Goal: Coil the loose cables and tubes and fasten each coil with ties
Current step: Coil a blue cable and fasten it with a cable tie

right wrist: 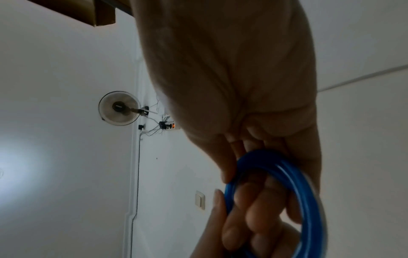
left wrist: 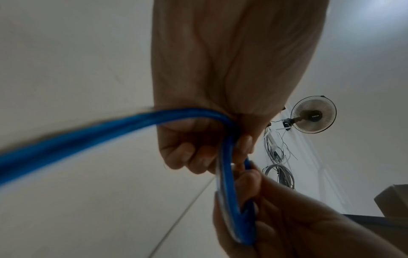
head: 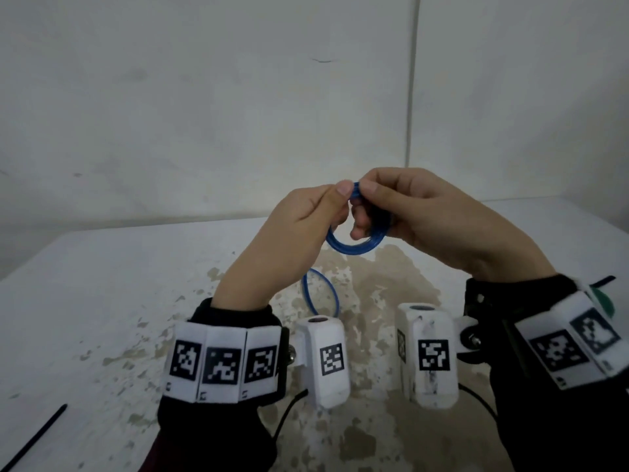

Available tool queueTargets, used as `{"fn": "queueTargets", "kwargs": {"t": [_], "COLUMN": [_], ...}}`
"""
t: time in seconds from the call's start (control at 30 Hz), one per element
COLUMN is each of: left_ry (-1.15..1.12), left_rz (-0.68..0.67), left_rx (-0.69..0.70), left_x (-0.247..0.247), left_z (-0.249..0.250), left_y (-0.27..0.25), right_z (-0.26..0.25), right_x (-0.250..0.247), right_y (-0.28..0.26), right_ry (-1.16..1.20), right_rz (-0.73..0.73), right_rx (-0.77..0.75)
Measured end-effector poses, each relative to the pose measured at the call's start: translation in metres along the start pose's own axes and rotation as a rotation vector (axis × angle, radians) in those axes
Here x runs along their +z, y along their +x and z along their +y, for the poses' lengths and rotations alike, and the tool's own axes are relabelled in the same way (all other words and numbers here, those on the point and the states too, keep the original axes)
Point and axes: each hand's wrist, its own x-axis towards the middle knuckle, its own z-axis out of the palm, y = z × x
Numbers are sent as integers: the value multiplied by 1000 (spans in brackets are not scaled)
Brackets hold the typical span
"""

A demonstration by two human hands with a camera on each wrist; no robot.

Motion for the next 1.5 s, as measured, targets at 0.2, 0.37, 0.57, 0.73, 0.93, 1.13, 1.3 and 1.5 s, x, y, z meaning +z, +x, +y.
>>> {"fn": "queueTargets", "kwargs": {"t": [0.2, 0.37, 0.57, 0.73, 0.93, 1.13, 1.3, 1.5], "left_ry": [-127, -140, -125, -75, -33, 22, 51, -187], "left_rz": [47, 95, 233, 258, 200, 48, 24, 120], "left_rx": [-25, 13, 67, 107, 97, 88, 64, -29], "left_x": [3, 6, 5, 8, 5, 6, 8, 8], "left_z": [0, 5, 4, 1, -1, -2, -4, -1], "left_y": [0, 1, 2, 2, 1, 0, 1, 6], "right_z": [-3, -8, -9, -8, -6, -1, 1, 3], "right_x": [9, 10, 11, -2, -7, 4, 1, 10], "right_y": [3, 1, -3, -7, -8, -1, -1, 7], "right_ry": [138, 263, -7, -88, -99, 80, -126, 196], "right_rz": [2, 3, 36, 92, 35, -94, -91, 91], "right_rx": [22, 17, -26, -54, -53, 59, 49, -38]}}
